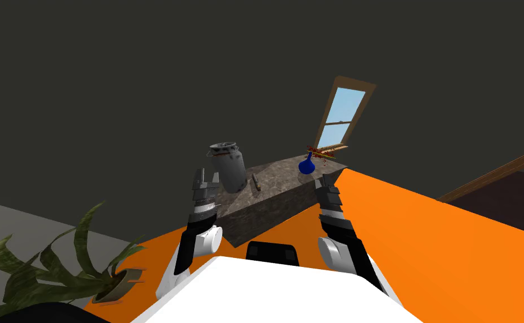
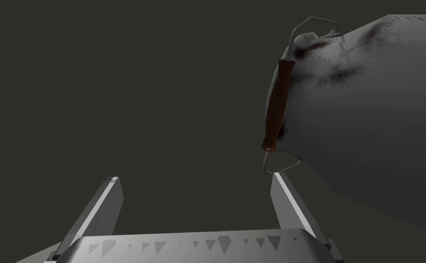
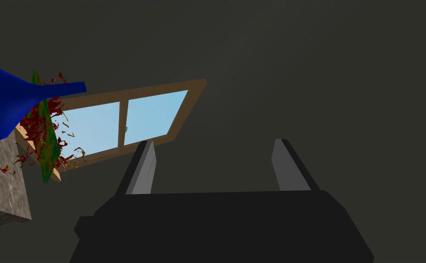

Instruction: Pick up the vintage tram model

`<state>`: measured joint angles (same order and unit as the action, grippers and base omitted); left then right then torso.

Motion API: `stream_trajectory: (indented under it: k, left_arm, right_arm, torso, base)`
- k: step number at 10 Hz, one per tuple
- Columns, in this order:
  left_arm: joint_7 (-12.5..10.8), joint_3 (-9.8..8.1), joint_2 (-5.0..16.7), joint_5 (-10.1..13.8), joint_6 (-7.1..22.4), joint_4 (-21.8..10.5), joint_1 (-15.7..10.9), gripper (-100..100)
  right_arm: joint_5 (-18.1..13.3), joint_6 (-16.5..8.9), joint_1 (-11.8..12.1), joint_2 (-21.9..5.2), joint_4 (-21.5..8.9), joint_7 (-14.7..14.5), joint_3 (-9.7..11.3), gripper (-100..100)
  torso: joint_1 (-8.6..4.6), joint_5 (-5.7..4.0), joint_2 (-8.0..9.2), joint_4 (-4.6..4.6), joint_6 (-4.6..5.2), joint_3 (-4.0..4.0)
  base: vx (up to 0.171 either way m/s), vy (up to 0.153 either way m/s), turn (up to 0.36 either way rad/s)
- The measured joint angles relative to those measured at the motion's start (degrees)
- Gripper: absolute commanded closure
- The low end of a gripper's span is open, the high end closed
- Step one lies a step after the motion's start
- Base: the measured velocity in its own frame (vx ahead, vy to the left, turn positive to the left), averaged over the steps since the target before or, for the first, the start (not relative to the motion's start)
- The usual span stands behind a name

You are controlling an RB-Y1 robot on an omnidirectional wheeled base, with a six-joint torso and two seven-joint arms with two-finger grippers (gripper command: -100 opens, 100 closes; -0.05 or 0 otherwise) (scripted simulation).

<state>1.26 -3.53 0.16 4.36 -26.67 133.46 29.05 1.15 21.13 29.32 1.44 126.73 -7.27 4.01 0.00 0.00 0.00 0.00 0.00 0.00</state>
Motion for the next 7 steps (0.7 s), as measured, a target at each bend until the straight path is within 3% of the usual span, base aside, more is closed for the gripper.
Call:
stream_trajectory:
  k: [2,5,7]
  left_arm:
    - [0.8,-0.1,2.7,0.2,0.6,-0.5,-0.2,-100]
    - [3.6,-0.51,8.1,0.6,4.0,-1.7,-1.7,-100]
    - [5.6,0.16,10.7,0.4,5.3,-2.2,-1.6,-100]
  right_arm:
    - [0.0,0.0,0.0,0.0,0.0,0.0,0.0,0]
    - [0.0,0.0,0.0,0.0,0.0,0.0,0.0,0]
    - [0.0,0.0,0.0,0.0,0.0,0.0,0.0,0]
  torso:
    - [-0.2,-0.04,-0.03,-0.01,0.02,-0.02]
    - [-0.39,-0.09,-0.12,-0.03,0.03,-0.07]
    - [-0.29,-0.07,-0.1,-0.02,0.02,-0.06]
  base:
    - [0.016,-0.075,-0.118]
    - [0.028,-0.092,-0.129]
    - [0.022,-0.066,-0.091]
